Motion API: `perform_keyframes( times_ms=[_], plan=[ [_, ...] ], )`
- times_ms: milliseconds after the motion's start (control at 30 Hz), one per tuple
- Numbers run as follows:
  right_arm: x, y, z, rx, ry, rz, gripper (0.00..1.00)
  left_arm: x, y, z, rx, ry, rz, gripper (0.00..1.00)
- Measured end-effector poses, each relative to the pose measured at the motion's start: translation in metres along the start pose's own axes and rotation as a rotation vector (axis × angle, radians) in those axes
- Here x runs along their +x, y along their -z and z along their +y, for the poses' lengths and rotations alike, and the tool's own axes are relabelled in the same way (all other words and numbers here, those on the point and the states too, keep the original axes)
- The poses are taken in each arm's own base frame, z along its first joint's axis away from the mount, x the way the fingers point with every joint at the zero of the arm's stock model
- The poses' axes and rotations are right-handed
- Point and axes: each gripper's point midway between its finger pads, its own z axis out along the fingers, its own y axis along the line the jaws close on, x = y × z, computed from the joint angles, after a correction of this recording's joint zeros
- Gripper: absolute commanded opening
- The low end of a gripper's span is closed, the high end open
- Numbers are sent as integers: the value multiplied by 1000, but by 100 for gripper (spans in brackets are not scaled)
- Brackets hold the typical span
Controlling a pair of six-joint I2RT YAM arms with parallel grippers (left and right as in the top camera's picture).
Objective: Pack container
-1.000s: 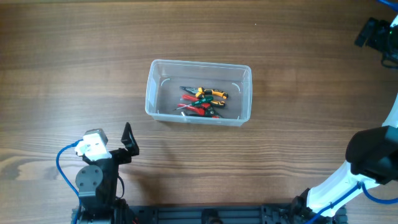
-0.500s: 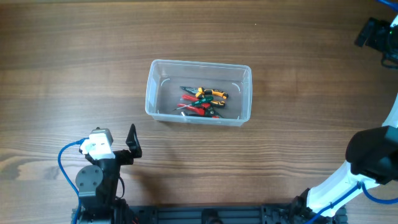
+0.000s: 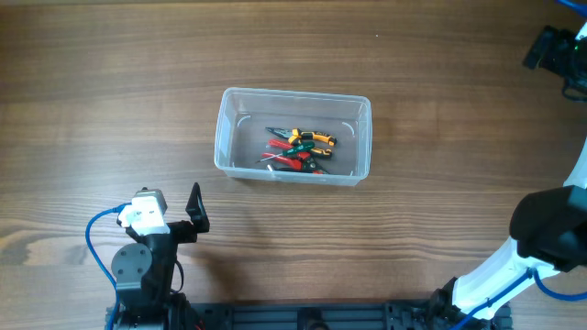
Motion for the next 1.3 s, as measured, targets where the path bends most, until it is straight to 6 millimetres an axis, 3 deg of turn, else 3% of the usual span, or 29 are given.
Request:
perform_keyframes(
  times_ms=[67,167,267,400,467,567,633,767,900,1033,1133,1200,1300],
  plan=[
    [-1,13,2,-6,4,-29,100,0,0,0,0,0,0,100],
    [-2,64,13,-34,26,-138,100,0,0,0,0,0,0,100],
    [8,146,36,-99,78,-317,100,0,0,0,0,0,0,100],
    [54,265,71,-266,192,-568,100,0,0,0,0,0,0,100],
    [75,299,77,-334,230,-641,100,0,0,0,0,0,0,100],
    [98,331,77,-398,260,-710,100,0,0,0,0,0,0,100],
    [107,340,72,-412,263,-734,100,0,0,0,0,0,0,100],
    [127,334,63,-411,267,-722,100,0,0,0,0,0,0,100],
    [167,289,53,-380,287,-620,100,0,0,0,0,0,-2,100],
    [212,226,44,-336,311,-481,100,0,0,0,0,0,-1,100],
    [238,192,38,-318,321,-424,100,1,0,0,0,0,1,100],
    [235,195,38,-332,310,-485,100,0,0,0,0,0,0,100],
    [222,215,39,-360,286,-601,100,0,0,0,0,-1,0,100]
  ],
)
